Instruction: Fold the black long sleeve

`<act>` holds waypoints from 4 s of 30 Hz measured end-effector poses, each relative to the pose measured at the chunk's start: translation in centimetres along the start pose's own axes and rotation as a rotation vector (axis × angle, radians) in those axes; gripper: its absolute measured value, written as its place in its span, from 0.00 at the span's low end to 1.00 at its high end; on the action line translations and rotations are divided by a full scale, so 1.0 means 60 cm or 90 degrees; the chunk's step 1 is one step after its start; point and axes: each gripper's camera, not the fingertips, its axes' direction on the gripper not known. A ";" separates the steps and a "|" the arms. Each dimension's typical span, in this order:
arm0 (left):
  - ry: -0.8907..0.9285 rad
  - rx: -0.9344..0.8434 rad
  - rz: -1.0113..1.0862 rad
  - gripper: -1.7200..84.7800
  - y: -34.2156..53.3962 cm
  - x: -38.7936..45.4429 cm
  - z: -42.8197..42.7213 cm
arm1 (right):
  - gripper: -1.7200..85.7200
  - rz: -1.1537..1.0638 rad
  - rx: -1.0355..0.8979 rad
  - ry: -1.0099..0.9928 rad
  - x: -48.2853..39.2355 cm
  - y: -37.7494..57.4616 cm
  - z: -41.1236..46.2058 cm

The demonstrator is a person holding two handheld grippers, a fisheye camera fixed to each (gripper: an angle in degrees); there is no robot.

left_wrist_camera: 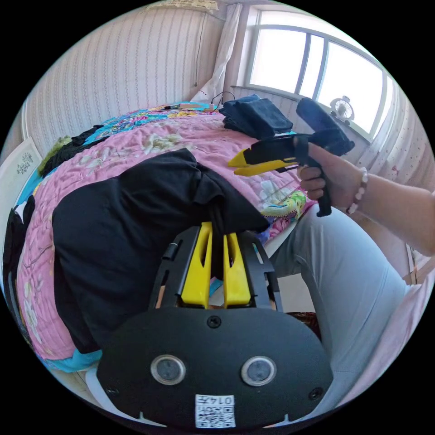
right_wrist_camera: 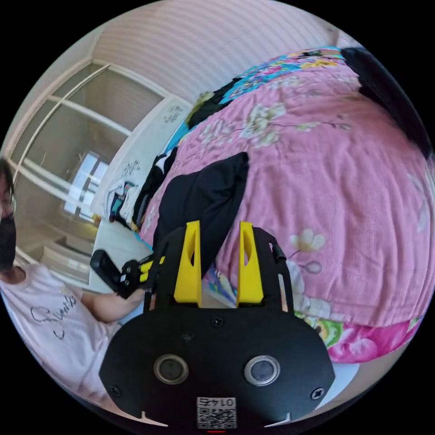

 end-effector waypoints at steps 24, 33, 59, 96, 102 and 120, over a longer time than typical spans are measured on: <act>0.180 0.176 -0.020 0.04 -0.088 -0.012 -0.101 | 0.05 0.102 0.116 -0.069 0.042 -0.003 -0.229; -0.054 0.099 -0.281 0.02 -0.016 -0.243 -0.200 | 0.11 -0.038 0.022 -0.244 -0.120 -0.120 -0.031; -0.087 -0.011 -0.314 0.01 -0.063 -0.409 -0.240 | 0.13 -0.335 -0.204 0.178 -0.422 -0.301 0.296; 0.084 0.167 -0.286 0.02 -0.076 -0.468 -0.583 | 0.04 -0.460 -0.251 -0.040 -0.672 -0.401 0.440; 0.024 0.311 -0.295 0.03 -0.109 -0.608 -0.724 | 0.06 -0.590 -0.213 -0.027 -0.908 -0.557 0.529; -0.125 0.190 -0.515 0.03 0.187 -0.880 -0.772 | 0.11 -0.486 -0.346 0.041 -0.974 -0.562 0.939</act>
